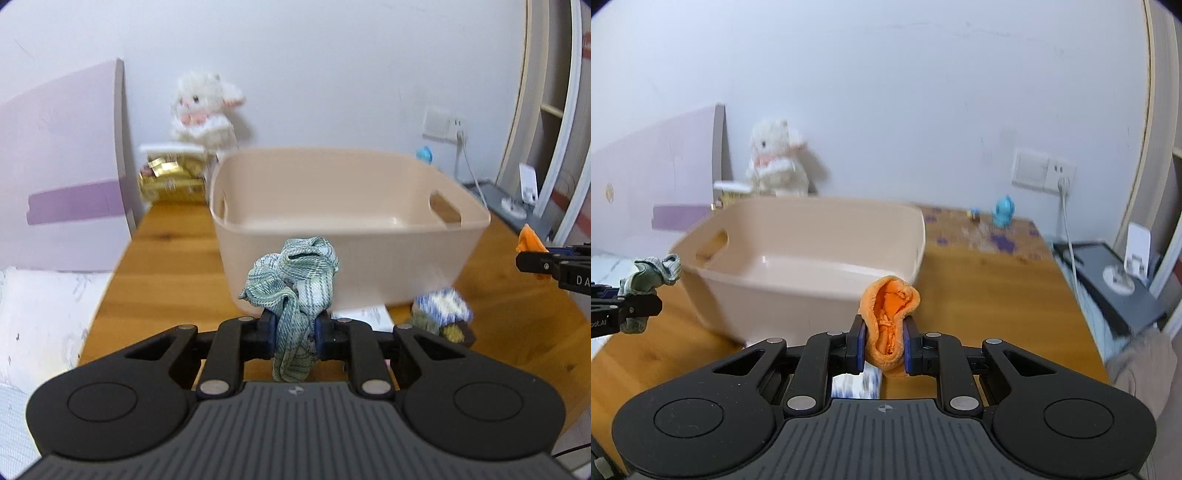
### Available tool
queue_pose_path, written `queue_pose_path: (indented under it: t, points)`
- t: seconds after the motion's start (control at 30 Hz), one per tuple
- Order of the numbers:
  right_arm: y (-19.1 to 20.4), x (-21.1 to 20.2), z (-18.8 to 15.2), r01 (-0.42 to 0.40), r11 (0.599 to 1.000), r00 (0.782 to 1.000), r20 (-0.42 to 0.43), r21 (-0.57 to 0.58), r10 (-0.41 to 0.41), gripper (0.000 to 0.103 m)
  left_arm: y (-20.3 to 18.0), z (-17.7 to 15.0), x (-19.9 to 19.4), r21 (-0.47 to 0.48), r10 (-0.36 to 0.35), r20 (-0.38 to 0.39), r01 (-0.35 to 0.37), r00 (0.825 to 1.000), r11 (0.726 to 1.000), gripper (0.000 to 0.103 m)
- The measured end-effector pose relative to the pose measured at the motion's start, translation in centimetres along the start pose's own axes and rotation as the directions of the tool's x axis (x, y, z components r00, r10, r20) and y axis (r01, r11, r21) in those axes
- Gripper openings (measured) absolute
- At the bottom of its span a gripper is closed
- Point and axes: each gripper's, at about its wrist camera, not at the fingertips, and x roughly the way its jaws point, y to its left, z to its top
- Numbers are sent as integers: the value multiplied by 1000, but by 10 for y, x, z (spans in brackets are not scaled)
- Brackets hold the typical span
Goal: Organize objects
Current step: 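Carry both items over the basket and open both grippers to drop them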
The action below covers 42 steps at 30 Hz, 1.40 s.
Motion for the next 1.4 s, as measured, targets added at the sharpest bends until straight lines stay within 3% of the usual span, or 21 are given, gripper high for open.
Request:
queue_pose_path:
  t: [0.2, 0.37, 0.6, 0.77, 0.93, 1.0, 1.13, 1.2, 1.3, 1.4]
  points:
    - [6, 18, 34, -16, 1000, 999, 51, -11, 16, 18, 1, 33, -4, 7, 20, 79, -21, 997, 1000, 21]
    - [5, 48, 55, -21, 1000, 999, 38, 0, 21, 18, -4, 59, 21, 29, 36, 87, -39, 996, 999, 21]
    - [6, 96, 54, -14, 1000, 999, -49, -9, 14, 18, -15, 77, 79, 71, 62, 16, -63, 998, 995, 21]
    - [10, 128, 48, -16, 999, 988, -152, -33, 10, 18, -22, 75, 113, 97, 88, -46, -83, 995, 992, 21]
    - [11, 140, 38, -13, 999, 981, -196, -38, 5, 22, -24, 70, 135, 110, 101, -114, -88, 988, 990, 22]
    - [10, 137, 38, -22, 999, 982, -188, -29, 16, 40, -23, 69, 141, 108, 101, -134, -87, 986, 990, 23]
    - [7, 123, 41, -26, 1000, 990, -140, -2, 26, 60, -21, 68, 138, 93, 101, -126, -89, 987, 992, 33]
    - [4, 112, 44, -32, 999, 994, -106, 12, 33, 73, -21, 70, 131, 92, 101, -102, -92, 990, 992, 55]
    - [1, 94, 48, -34, 999, 997, -65, 28, 36, 81, -23, 73, 115, 91, 103, -59, -98, 993, 991, 77]
    - [4, 74, 50, -26, 999, 999, -26, 21, 27, 95, -25, 77, 100, 98, 98, -33, -95, 995, 991, 81]
